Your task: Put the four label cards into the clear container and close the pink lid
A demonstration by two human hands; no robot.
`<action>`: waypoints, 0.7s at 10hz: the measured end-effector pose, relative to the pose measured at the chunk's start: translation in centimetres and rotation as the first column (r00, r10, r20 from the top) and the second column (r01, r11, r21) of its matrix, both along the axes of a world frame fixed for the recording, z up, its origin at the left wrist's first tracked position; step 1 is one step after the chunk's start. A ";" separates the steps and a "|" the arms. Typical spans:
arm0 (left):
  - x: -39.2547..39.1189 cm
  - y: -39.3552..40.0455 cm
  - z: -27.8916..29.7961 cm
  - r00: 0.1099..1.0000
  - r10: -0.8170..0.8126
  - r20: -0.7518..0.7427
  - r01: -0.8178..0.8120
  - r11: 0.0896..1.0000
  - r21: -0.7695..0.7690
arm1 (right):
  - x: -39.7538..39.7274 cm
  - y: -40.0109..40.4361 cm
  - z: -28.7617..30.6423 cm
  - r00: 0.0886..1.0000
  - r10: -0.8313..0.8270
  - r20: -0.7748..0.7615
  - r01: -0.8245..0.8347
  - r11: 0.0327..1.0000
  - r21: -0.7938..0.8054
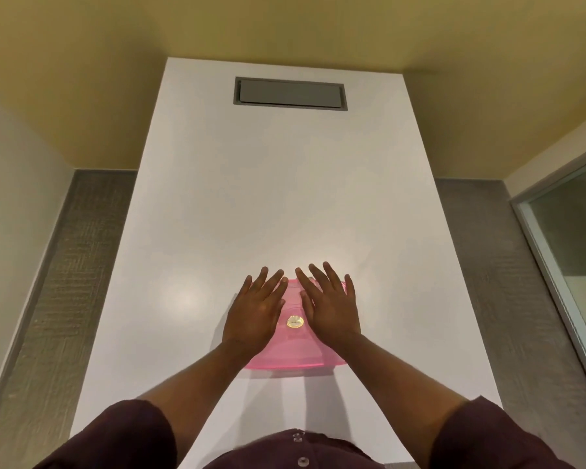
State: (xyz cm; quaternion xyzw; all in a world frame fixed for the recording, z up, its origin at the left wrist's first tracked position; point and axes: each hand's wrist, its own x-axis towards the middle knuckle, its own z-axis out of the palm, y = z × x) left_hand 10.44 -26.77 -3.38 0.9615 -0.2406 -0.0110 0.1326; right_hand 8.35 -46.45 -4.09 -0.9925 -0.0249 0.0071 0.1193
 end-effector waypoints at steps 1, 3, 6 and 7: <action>-0.1 0.4 0.5 0.991 -0.004 -0.136 0.009 0.999 0.041 | 0.2 -0.1 0.7 0.996 0.025 -0.085 -0.027 0.999 -0.026; 0.3 1.4 1.8 0.976 0.045 -0.212 -0.024 0.995 0.099 | 0.6 -0.7 2.2 0.963 0.089 -0.256 -0.101 0.994 -0.036; 5.6 1.3 9.3 0.977 0.198 -0.075 -0.185 0.971 0.149 | 5.0 -2.8 9.5 0.974 0.112 -0.199 -0.116 0.993 -0.011; 8.2 1.0 12.9 0.984 0.175 0.021 -0.176 0.972 0.153 | 7.6 -3.1 13.3 0.988 0.110 -0.108 -0.117 0.991 -0.060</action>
